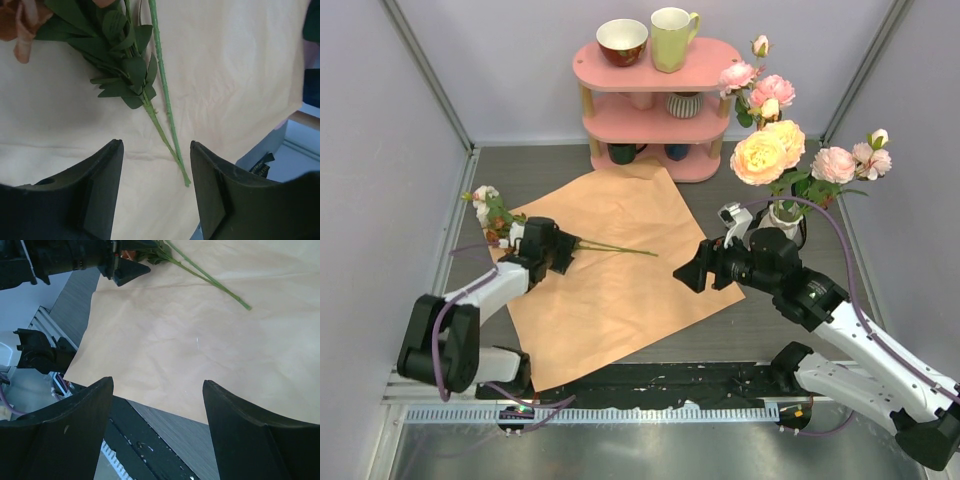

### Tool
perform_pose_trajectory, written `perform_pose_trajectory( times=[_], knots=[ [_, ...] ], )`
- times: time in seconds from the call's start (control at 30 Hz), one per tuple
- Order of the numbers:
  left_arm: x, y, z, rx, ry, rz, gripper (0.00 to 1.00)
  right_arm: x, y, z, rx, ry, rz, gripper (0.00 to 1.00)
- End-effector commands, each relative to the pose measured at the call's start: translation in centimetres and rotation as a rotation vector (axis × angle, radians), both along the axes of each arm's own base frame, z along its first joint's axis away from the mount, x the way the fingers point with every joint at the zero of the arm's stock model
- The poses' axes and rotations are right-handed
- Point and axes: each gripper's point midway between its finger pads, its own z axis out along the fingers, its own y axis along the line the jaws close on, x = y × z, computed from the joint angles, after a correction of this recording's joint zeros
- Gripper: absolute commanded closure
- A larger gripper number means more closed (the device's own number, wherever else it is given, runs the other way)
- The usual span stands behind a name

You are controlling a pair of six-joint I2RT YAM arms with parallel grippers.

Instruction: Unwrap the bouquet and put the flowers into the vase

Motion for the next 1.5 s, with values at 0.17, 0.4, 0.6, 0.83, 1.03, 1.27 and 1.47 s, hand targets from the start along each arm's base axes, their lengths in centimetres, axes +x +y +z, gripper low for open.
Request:
perform_pose_trajectory(
  times=[0.17,0.4,0.6,0.83,1.03,1.27,1.47],
  knots=[
    [5.3,-2.6,0.4,-0.077,0.072,-0.009,0.41,0.4,0.5,1.5,0.058,-0.046,-0.024,0.22],
    [5.8,-2.3,-0.7,-0.059,0.142,0.032,0.66,0.6,0.4,1.1,0.038,-0.045,-0.027,0.22],
    [5.2,-2.4,-2.8,-0.070,0.217,0.047,0.61,0.8,0.5,0.8,0.033,-0.044,-0.031,0.23],
    [5.7,-1.8,-4.4,-0.051,0.218,0.088,0.61,0.8,0.4,0.6,0.027,-0.041,-0.034,0.22],
    [6.2,-1.9,-5.5,-0.053,0.229,0.105,0.64,0.9,0.3,0.3,0.016,-0.040,-0.041,0.22],
    [6.4,-1.5,-6.0,-0.036,0.232,0.129,0.67,1.0,0.3,-0.1,0.007,-0.032,-0.044,0.22],
    [6.4,-0.7,-3.1,0.073,0.153,0.101,0.70,1.2,0.3,-0.4,-0.001,-0.029,-0.046,0.23]
  ],
)
